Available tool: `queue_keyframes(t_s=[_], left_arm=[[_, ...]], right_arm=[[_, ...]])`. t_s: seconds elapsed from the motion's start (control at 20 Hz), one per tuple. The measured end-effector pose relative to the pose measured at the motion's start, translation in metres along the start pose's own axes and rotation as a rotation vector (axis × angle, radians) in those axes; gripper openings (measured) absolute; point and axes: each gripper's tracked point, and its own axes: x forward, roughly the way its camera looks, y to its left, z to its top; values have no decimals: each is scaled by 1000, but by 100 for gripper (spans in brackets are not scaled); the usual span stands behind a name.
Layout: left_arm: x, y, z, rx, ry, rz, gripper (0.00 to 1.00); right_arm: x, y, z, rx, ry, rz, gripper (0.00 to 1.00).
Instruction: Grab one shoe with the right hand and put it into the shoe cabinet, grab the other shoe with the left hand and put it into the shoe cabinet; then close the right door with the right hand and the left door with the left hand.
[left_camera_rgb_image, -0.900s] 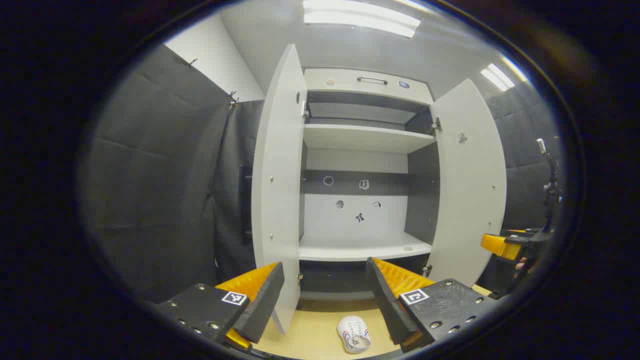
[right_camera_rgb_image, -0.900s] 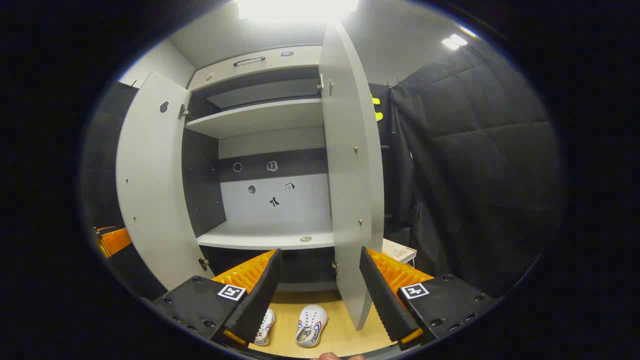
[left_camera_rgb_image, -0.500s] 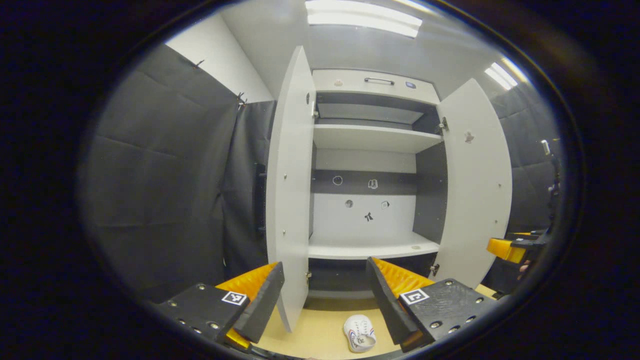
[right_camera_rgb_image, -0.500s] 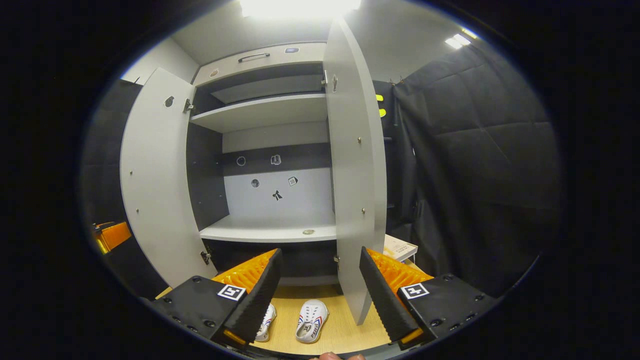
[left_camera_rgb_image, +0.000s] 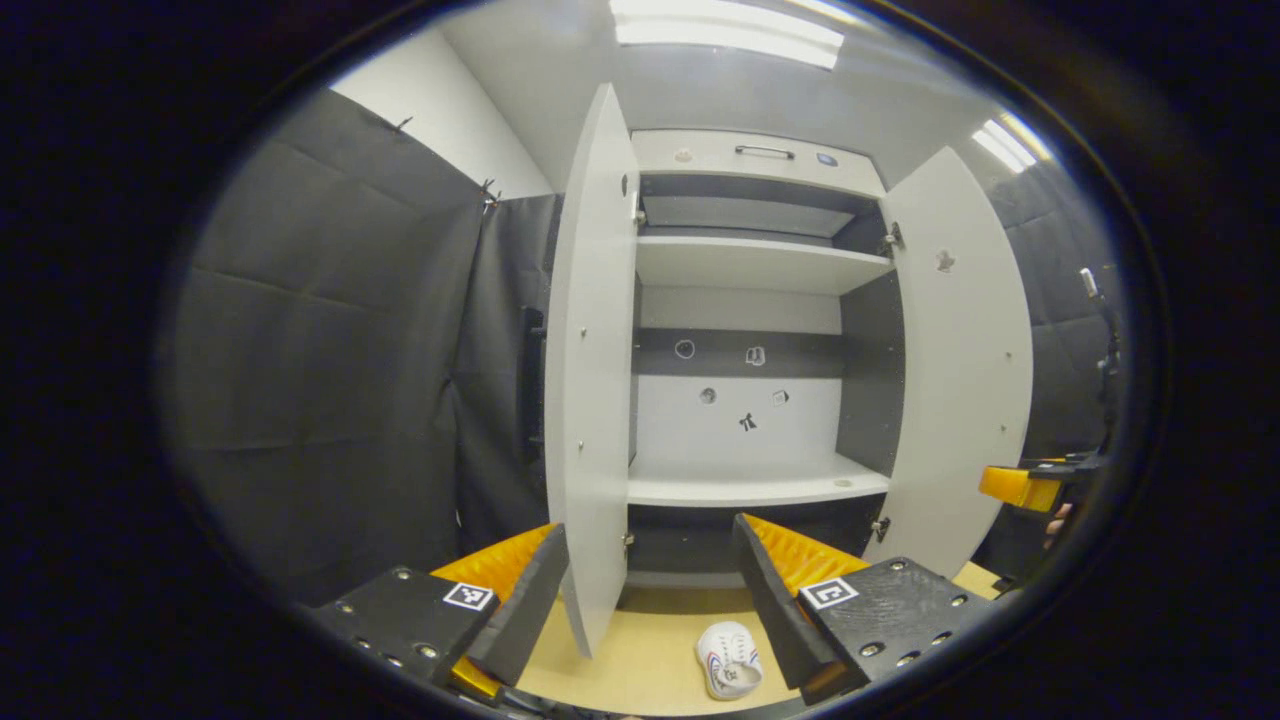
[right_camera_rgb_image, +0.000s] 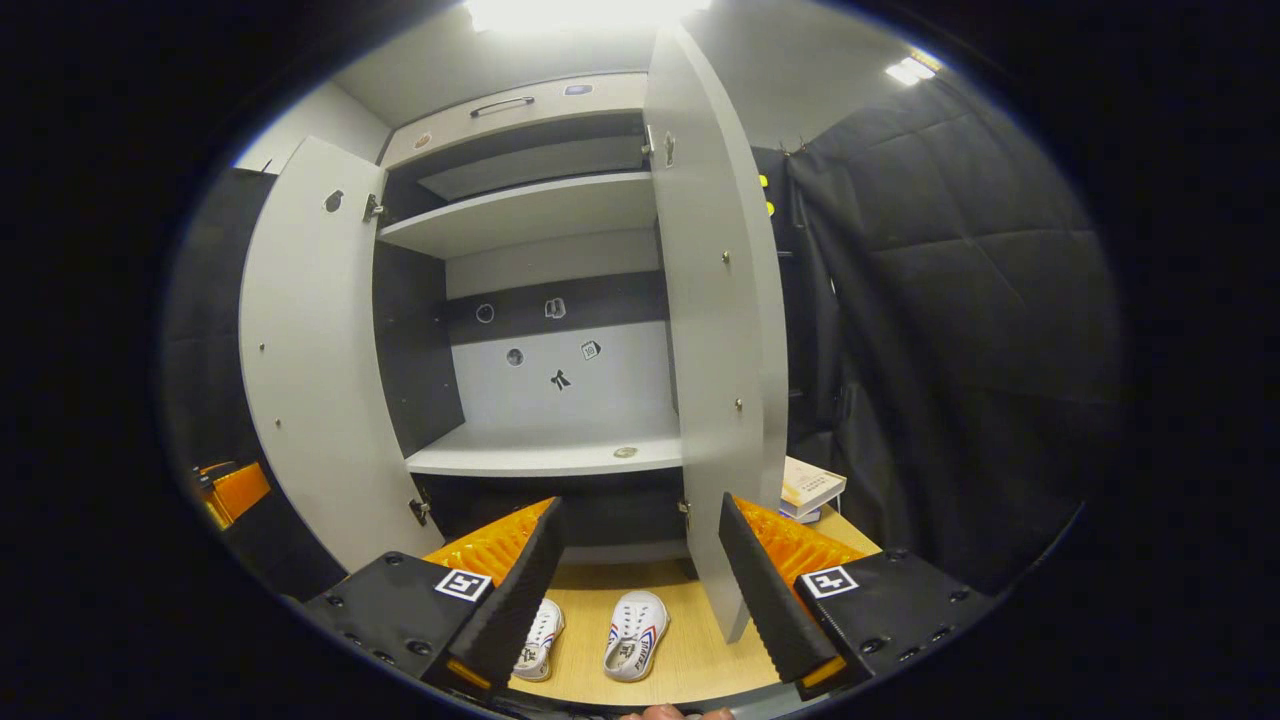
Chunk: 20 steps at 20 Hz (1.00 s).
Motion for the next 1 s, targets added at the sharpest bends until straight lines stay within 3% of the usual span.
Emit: queue_keyframes(t_s=[0.4,0.6,0.7,0.9,0.95,1.0], left_arm=[[-3,6,-25,7,31,-7,94],[-10,1,-51,34,54,-32,94],[-12,1,-69,28,86,-42,89],[-15,-1,-99,4,161,-58,100],[-16,0,-108,2,178,-59,89],[-18,2,-115,0,196,-60,94]], right_arm=[[37,22,-27,-70,73,39,96],[58,29,-71,-50,181,69,96],[72,30,-97,-59,247,65,97],[100,43,-151,-66,352,106,97],[106,47,-164,-56,377,114,97],[112,49,-181,-48,406,120,97]])
